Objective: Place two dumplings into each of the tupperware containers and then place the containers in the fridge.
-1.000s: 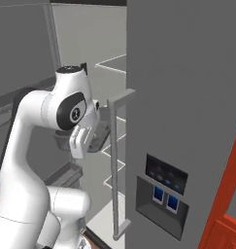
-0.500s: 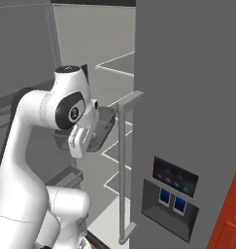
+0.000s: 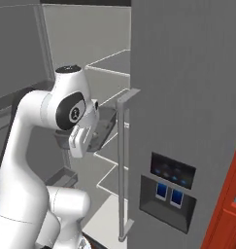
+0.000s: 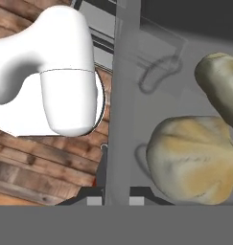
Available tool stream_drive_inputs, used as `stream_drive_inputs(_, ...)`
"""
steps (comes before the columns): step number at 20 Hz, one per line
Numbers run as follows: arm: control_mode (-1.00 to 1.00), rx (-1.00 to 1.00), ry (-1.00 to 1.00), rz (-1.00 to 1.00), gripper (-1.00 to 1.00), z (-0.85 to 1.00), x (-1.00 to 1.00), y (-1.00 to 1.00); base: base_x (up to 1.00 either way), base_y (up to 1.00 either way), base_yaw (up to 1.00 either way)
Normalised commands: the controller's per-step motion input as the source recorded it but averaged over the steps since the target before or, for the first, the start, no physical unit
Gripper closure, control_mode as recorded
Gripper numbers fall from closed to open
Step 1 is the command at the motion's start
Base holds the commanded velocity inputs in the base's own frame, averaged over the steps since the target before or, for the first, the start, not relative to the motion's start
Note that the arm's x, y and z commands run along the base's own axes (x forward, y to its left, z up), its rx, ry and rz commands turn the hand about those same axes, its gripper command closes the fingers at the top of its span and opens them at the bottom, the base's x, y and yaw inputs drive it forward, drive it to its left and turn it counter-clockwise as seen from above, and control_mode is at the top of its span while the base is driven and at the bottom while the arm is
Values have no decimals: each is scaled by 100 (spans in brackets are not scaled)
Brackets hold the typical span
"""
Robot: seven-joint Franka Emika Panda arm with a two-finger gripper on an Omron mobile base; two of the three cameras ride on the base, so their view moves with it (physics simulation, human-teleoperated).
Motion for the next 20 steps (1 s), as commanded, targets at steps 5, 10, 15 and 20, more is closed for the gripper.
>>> stream_drive_inputs(5, 100, 0, 0, 0, 100, 0, 0, 0, 24, 44, -23)
stream_drive_inputs(10, 100, 0, 0, 0, 100, 0, 0, 0, 32, 29, -27)
stream_drive_inputs(15, 100, 0, 0, 0, 100, 0, 0, 0, 64, 12, -17)
stream_drive_inputs(20, 100, 0, 0, 0, 100, 0, 0, 0, 59, 2, -4)
